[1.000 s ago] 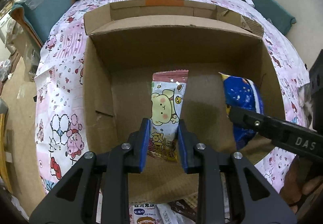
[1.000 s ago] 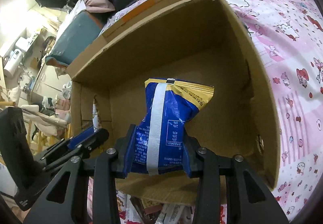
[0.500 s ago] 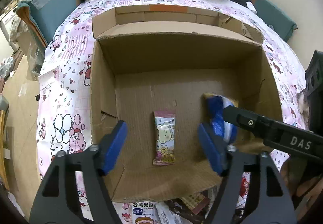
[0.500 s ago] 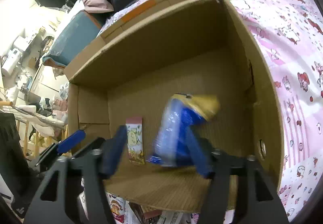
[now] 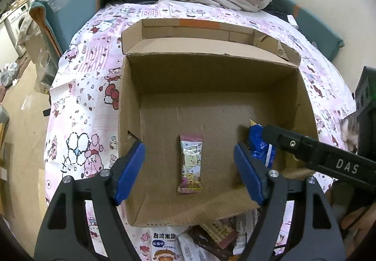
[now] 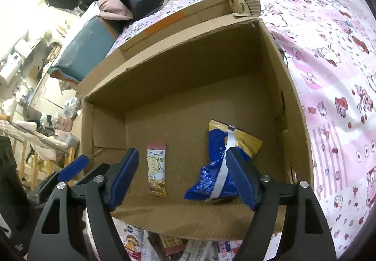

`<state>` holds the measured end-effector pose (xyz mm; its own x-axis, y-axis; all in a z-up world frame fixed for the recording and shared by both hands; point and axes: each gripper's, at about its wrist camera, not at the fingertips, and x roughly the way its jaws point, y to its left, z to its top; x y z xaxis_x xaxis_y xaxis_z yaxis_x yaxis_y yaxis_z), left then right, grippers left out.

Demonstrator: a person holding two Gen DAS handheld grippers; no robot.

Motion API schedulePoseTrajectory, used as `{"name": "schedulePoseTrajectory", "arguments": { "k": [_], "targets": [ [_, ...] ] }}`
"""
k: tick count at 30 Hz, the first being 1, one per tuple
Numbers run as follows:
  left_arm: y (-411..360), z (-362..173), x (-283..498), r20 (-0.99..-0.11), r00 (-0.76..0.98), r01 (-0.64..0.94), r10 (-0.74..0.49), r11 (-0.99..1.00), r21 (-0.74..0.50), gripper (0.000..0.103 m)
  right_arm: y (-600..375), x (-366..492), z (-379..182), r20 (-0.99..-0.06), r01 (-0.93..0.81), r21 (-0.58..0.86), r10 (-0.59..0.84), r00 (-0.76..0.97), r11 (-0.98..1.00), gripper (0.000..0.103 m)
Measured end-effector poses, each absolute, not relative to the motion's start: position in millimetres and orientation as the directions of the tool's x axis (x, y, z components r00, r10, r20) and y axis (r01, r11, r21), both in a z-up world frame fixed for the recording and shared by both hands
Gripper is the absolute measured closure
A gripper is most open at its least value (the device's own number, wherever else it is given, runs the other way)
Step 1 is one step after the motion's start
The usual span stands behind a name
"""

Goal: Organize snacks
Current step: 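Withdraw both tools from the box back toward the snack pile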

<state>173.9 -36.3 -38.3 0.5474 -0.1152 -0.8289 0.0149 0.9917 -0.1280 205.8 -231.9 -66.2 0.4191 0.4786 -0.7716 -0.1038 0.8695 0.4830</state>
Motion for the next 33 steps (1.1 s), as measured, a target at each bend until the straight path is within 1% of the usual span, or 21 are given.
{"name": "schedulePoseTrajectory", "arguments": {
  "k": [3, 5, 7, 10, 13, 16, 18, 20, 28, 33],
  "targets": [
    [-35.9, -31.1, 165.2, -0.810, 0.583, 0.001, -0.071, 0.996, -0.087, 0.028, -233.3, 200.5, -59.4, -0.775, -0.107, 0.461, 0.458, 0.436, 0.881, 0.027],
    [-34.2, -27.7, 161.2, -0.804, 0.591, -0.001, -0.069, 0.996, -0.086, 0.027, -235.0, 196.1, -54.5, -0.774, -0.106, 0.449, 0.446, 0.450, 0.887, 0.029],
    [-31.8, -24.8, 158.4, -0.801, 0.595, -0.004, -0.070, 0.996, -0.090, 0.020, -237.6, 191.1, -50.3, -0.771, -0.104, 0.449, 0.444, 0.456, 0.887, 0.029],
    [-26.6, -21.5, 151.9, -0.796, 0.602, -0.021, -0.068, 0.995, -0.101, 0.014, -240.5, 183.4, -42.0, -0.760, -0.103, 0.457, 0.448, 0.472, 0.884, 0.028],
    [-27.1, -22.2, 146.6, -0.804, 0.590, -0.016, -0.070, 0.995, -0.098, 0.014, -242.2, 175.4, -35.4, -0.753, -0.115, 0.448, 0.444, 0.487, 0.886, 0.027],
    [-26.5, -17.3, 139.0, -0.797, 0.602, -0.012, -0.058, 0.997, -0.081, 0.014, -244.8, 167.6, -33.1, -0.753, -0.114, 0.446, 0.441, 0.489, 0.888, 0.022],
    [-24.6, -15.7, 134.3, -0.795, 0.605, -0.016, -0.047, 0.997, -0.071, 0.014, -247.0, 160.8, -31.4, -0.753, -0.110, 0.443, 0.436, 0.494, 0.890, 0.015],
    [-20.7, -16.6, 129.3, -0.801, 0.597, -0.027, -0.042, 0.997, -0.073, 0.014, -250.1, 153.6, -32.1, -0.754, -0.103, 0.446, 0.435, 0.492, 0.889, 0.012],
    [-13.2, -22.5, 108.1, -0.835, 0.550, -0.047, -0.031, 0.997, -0.068, 0.014, -262.1, 122.9, -37.9, -0.764, -0.068, 0.479, 0.454, 0.459, 0.875, 0.012],
    [-6.4, -32.5, 94.9, -0.864, 0.500, -0.072, -0.055, 0.992, -0.105, 0.014, -264.5, 102.5, -44.9, -0.782, -0.056, 0.471, 0.446, 0.435, 0.880, 0.012]
  ]
}}
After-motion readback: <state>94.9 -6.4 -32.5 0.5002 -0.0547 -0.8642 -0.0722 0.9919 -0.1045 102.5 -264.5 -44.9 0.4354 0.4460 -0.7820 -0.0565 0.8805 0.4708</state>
